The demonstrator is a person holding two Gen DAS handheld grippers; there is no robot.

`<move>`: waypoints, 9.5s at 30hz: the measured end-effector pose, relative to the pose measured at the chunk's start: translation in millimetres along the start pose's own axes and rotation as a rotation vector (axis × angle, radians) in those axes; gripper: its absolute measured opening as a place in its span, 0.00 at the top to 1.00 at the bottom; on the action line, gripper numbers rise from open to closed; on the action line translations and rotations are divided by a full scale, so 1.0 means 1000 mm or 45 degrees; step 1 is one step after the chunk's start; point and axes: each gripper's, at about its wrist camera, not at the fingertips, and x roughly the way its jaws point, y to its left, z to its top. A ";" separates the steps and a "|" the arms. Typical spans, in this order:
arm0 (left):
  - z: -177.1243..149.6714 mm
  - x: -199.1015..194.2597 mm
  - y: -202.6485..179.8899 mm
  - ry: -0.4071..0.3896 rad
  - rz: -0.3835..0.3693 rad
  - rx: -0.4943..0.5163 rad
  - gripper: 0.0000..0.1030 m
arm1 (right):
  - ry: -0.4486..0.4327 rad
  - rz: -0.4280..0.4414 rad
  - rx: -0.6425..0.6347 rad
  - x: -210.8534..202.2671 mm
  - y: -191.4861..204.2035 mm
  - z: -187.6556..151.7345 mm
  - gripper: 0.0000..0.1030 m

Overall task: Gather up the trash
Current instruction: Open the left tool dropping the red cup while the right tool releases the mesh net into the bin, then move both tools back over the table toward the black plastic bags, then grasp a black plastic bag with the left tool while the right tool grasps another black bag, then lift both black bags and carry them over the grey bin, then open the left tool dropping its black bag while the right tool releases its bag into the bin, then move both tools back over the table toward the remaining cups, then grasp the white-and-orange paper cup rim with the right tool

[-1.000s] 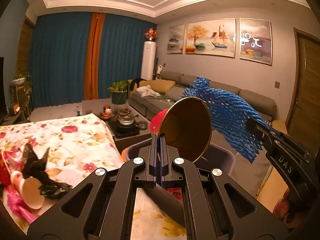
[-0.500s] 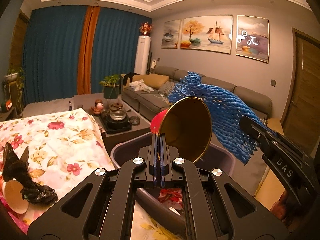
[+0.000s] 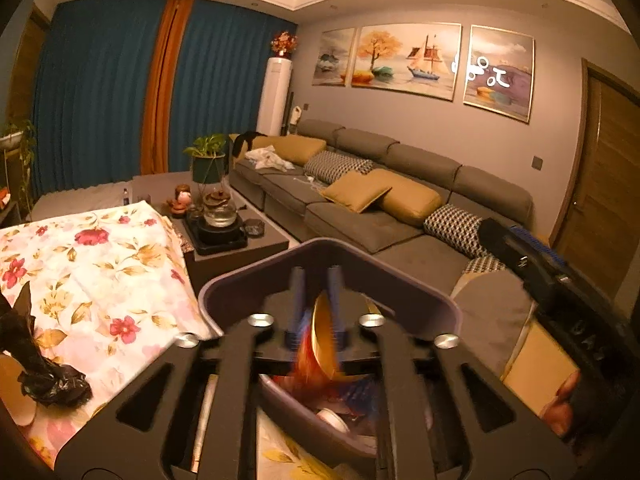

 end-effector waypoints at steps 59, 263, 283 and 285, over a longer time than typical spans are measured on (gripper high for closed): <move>-0.057 -0.290 0.261 -0.204 0.999 -0.288 0.07 | 0.275 0.442 -0.328 0.041 0.303 -0.069 0.29; -0.058 -0.249 0.189 -0.210 0.867 -0.151 0.12 | 0.288 0.590 -0.239 -0.015 0.228 -0.054 0.40; -0.076 -0.278 0.230 -0.233 1.030 -0.291 0.12 | 0.542 0.650 -0.309 0.034 0.322 -0.113 0.67; -0.077 -0.278 0.230 -0.232 1.026 -0.297 0.12 | 0.571 0.689 -0.285 0.039 0.324 -0.114 0.75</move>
